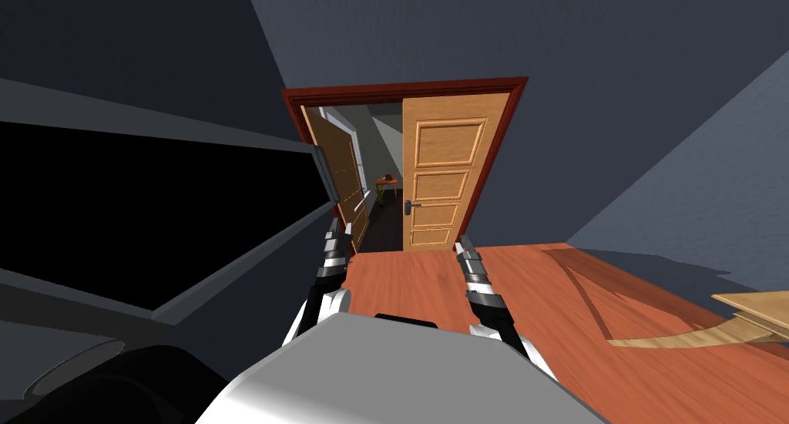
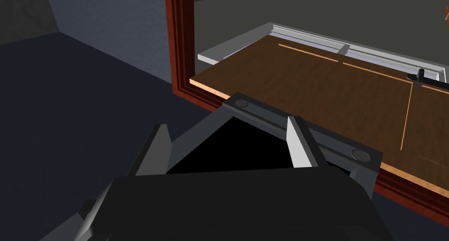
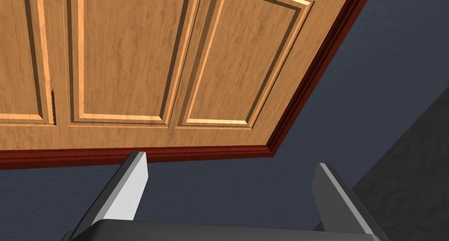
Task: Push the door open
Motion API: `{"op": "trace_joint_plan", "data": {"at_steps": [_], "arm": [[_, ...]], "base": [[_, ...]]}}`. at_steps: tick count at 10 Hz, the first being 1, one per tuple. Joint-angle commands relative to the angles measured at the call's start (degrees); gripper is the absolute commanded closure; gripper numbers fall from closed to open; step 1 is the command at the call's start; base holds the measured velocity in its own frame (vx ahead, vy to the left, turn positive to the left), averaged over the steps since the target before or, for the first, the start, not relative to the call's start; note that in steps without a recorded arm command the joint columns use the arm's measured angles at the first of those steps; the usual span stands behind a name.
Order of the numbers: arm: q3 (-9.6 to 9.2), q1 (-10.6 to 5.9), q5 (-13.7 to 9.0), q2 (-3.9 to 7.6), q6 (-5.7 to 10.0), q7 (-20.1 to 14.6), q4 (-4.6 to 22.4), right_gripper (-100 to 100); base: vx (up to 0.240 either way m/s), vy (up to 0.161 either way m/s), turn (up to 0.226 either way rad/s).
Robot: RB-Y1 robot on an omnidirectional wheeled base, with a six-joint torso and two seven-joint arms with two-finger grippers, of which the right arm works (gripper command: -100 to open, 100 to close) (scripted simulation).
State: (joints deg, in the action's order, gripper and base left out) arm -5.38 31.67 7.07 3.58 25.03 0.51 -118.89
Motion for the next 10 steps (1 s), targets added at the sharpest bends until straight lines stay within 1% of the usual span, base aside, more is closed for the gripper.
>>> {"op": "trace_joint_plan", "data": {"at_steps": [1, 5, 10], "arm": [[-0.96, 0.04, 1.18, 0.05, -0.05, -0.94, 1.52, -100], [-3.34, 0.26, 4.14, 0.05, -0.62, -3.37, 4.9, -100], [-6.39, 0.55, 7.95, -0.49, -1.36, -6.49, 9.24, -100]], "base": [[0.165, -0.019, -0.046], [0.199, 0.004, -0.049], [0.206, 0.011, -0.05]]}}
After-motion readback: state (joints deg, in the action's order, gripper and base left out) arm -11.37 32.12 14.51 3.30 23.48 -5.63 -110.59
